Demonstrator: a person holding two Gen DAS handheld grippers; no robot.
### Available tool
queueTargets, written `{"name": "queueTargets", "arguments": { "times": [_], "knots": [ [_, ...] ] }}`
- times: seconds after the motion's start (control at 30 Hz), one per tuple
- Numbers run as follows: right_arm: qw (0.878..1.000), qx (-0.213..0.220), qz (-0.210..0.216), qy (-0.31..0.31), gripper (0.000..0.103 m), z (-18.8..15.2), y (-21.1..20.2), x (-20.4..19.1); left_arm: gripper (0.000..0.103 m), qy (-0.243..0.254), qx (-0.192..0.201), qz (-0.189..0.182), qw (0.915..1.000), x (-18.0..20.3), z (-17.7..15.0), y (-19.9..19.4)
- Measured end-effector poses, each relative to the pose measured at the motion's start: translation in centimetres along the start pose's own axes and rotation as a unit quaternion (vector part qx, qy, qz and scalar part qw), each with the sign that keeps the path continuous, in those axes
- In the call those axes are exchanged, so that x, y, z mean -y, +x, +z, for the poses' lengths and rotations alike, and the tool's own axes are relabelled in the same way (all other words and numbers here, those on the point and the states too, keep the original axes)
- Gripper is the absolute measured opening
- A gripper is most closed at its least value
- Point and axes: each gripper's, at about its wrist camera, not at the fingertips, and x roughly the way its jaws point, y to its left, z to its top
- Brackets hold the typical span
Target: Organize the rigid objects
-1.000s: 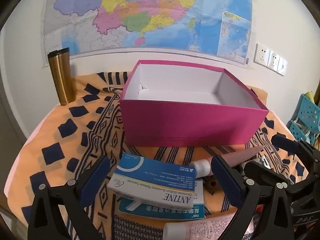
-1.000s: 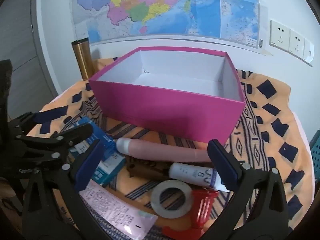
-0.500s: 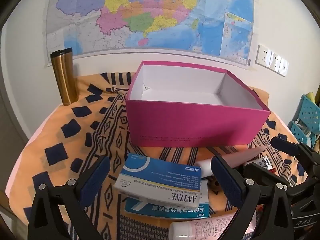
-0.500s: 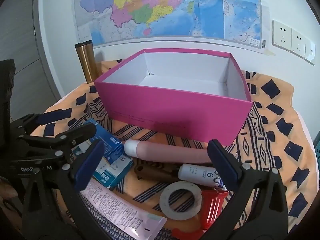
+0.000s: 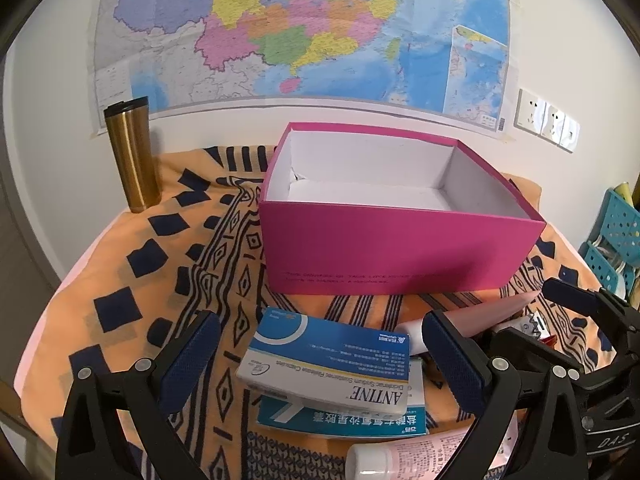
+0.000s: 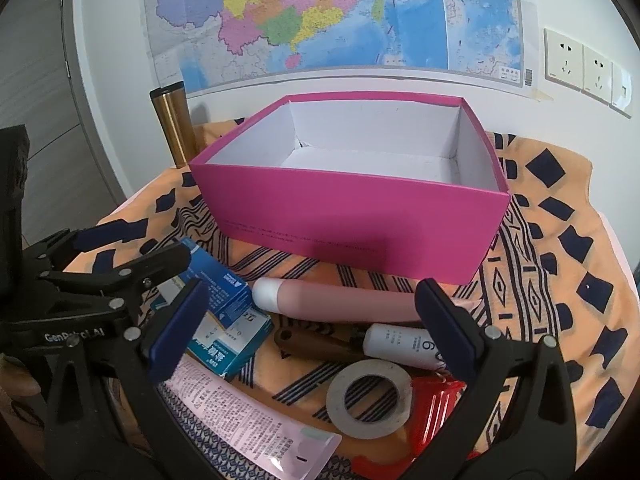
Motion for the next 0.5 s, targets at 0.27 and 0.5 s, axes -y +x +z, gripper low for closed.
{"name": "queueTargets", "arguments": {
  "times": [0.27,0.5],
  "knots": [
    [1.000,-0.003,0.007,-0.002,0.103,0.11,0.10,-0.27,0.103,-0.001,0.002,0.000,1.0000,-0.06,-0.08,-0.09],
    [1.000,-0.004,0.013,-0.001,0.103,0.16,0.25,-0.49,0.103,-0.003,0.002,0.000,1.0000,-0.33,-0.06,-0.16]
  ]
}}
